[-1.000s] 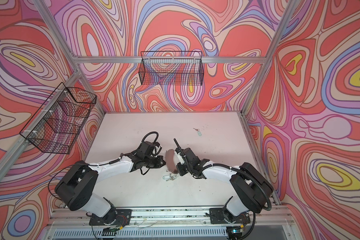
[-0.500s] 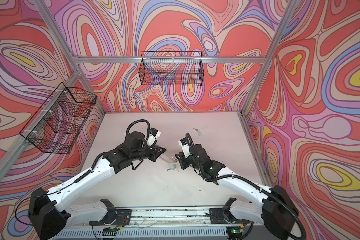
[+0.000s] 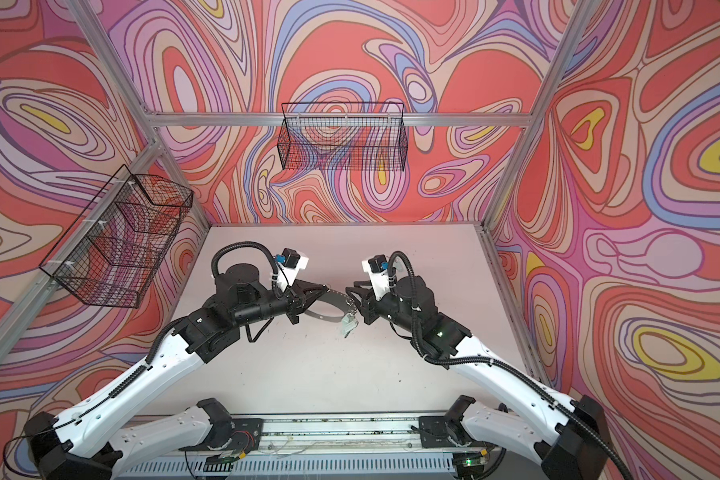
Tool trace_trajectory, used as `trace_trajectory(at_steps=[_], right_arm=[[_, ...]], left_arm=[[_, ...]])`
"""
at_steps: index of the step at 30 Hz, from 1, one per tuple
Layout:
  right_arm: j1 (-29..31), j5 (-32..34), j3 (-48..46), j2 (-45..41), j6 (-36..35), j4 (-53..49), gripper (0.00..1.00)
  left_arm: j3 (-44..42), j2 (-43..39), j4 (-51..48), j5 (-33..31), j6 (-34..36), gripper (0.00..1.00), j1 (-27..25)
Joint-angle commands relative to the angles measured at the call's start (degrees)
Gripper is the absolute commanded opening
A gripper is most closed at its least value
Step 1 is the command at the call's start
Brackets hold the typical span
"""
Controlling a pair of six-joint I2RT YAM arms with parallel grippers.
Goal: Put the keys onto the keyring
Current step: 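Lift the metal plate upright with both grippers holding its edge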
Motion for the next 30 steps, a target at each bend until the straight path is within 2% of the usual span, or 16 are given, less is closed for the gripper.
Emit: trace_trajectory(at_steps=[1, 4, 10, 17, 23, 27, 30], right_arm=[[-0.10, -12.41, 1.21, 2.17, 0.88, 1.87, 0.31], [0.17, -16.74, 0.27, 3.10, 3.34, 5.02, 0.31], [1.69, -15.89, 0.06, 2.19, 3.13, 5.54, 0.32], [1.49, -6.32, -3.89, -2.36, 4.67, 9.42, 0.30], [1.03, -4.59, -5.98, -5.50, 6.50, 15.30, 0.30], [0.71, -5.64, -5.68, -4.96, 7.89, 18.56, 0.29], [0.78, -8.81, -4.11, -2.98, 7.58, 19.37, 0.30]], left_arm=[[-1.41, -1.53, 9.48, 0.61, 1.32, 0.00, -0.23], [-3.11, -1.92, 14.40, 0.42, 0.19, 0.00, -0.24], [-4.31, -1.31, 18.94, 2.06, -1.33, 0.00, -0.24], [-8.24, -3.04, 26.76, 2.56, -3.87, 0.00, -0.24], [-9.34, -3.13, 30.70, 5.67, -5.56, 0.00, -0.24], [-10.53, -3.07, 33.77, 5.82, -4.71, 0.00, -0.24], [-14.22, -2.37, 43.01, 4.79, -3.84, 0.00, -0.24]])
